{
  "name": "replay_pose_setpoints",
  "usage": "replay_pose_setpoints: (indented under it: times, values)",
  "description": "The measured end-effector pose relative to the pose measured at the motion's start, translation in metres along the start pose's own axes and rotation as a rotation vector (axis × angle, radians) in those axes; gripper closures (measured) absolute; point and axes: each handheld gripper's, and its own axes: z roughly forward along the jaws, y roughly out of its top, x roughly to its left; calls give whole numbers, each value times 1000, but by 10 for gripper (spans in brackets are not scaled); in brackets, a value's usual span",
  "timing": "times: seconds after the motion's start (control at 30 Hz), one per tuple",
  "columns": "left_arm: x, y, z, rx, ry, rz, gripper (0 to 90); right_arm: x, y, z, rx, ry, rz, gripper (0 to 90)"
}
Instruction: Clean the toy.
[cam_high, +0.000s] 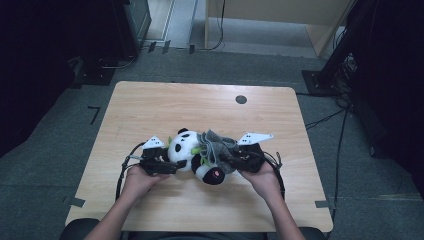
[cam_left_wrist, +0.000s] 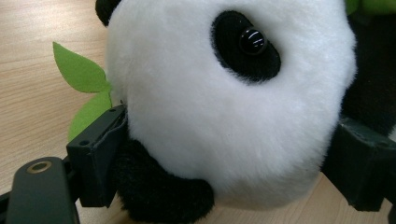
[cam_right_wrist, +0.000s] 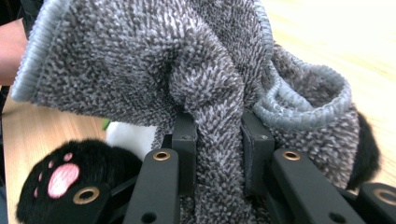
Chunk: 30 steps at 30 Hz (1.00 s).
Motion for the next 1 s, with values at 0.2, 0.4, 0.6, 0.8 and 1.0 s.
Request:
replay_pose_setpoints:
  times: [0.2,0.4,0.6,0.8,1.0]
  values:
    - [0,3,1,3,-5,14,120,2,-9,-6,27,-33,-9,731]
    - [0,5,2,8,-7,9,121,-1,-20,-9,68,-63,-1,740]
    - [1,5,2,1,-13,5,121,-12,-31,-9,102,-51,43,744]
    - [2,5,2,-9,-19,-7,121,-23,-38,-6,144,-55,79,743]
    - [3,6,2,-11,-24,-17,122,-36,-46,0,237,-86,134,755]
